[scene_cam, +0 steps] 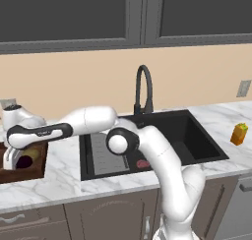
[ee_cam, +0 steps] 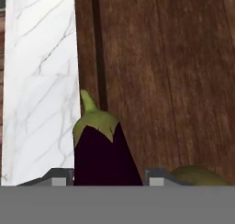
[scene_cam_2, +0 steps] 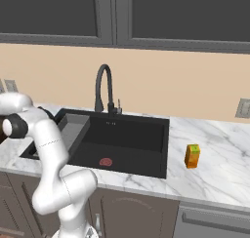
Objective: Pick up all produce items and place them in the sink. Turn on the sink faucet to wash them. Then turn the sink off and put them in the tray.
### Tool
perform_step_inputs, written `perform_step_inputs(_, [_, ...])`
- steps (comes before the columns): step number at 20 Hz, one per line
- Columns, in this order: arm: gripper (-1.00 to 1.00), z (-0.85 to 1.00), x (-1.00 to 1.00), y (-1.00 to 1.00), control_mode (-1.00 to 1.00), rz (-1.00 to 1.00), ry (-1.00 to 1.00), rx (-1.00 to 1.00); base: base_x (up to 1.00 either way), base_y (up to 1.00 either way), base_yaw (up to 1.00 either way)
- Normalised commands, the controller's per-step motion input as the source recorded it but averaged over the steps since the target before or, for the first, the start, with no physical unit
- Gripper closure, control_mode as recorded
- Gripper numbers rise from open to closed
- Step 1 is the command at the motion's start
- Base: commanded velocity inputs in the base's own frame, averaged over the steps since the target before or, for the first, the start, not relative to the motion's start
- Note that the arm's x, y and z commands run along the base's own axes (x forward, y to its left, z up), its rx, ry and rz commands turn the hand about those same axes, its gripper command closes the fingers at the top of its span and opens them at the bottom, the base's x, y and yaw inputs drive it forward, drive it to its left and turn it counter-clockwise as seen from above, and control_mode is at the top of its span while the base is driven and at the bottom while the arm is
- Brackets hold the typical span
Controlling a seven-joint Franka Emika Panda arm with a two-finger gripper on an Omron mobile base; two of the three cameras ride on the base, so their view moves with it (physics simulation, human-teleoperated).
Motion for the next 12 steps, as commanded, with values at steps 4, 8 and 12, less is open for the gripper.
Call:
perform_step_inputs(4, [-1.0, -0.15, 0.04, 0.05, -1.0, 0.01, 0.02, 0.0, 0.0, 0.0, 0.0])
perform_step_inputs(8, [-1.0, 0.0, 0.0, 0.0, -1.0, 0.03, -0.04, 0.0, 0.0, 0.0, 0.0])
perform_step_inputs(12, [-1.0, 0.02, 0.0, 0.01, -1.0, 0.05, -0.07, 0.0, 0.0, 0.0, 0.0])
